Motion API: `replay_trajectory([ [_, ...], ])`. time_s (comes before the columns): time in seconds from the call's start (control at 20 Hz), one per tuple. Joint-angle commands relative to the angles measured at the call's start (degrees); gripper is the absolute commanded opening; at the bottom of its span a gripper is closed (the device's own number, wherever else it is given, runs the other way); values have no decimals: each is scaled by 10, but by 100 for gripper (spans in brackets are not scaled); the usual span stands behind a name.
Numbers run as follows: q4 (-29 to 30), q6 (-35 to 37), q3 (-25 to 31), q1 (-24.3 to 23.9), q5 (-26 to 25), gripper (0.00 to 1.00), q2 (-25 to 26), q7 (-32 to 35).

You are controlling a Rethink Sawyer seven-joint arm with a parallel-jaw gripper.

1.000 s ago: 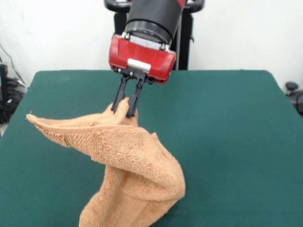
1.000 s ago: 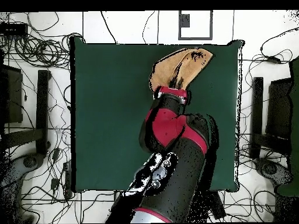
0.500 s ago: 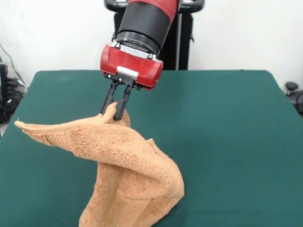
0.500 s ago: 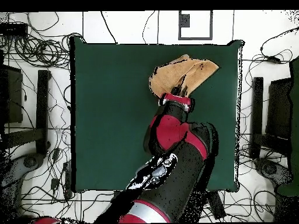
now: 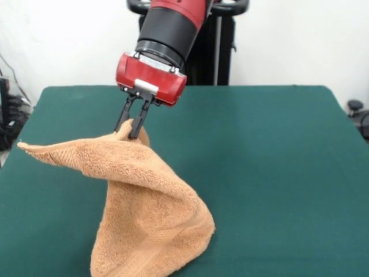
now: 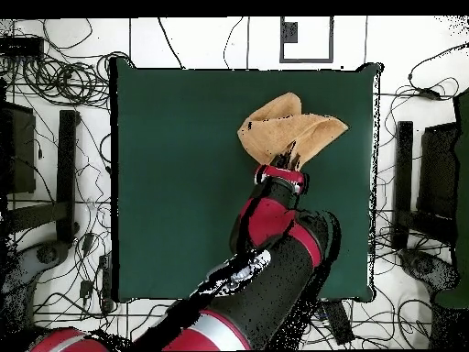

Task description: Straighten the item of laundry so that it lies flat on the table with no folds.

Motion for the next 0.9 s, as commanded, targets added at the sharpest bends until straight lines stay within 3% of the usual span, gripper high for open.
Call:
replay_trajectory([
  [0.05, 50, -53, -8, 19, -7, 0, 36, -23],
  [0.3, 73, -69, -54, 42, 21, 0, 68, -31],
  [0.65, 96, -119, -78, 20, 21, 0, 81, -25],
  [0.9, 113, -119, -149, 46, 52, 0, 113, -53],
])
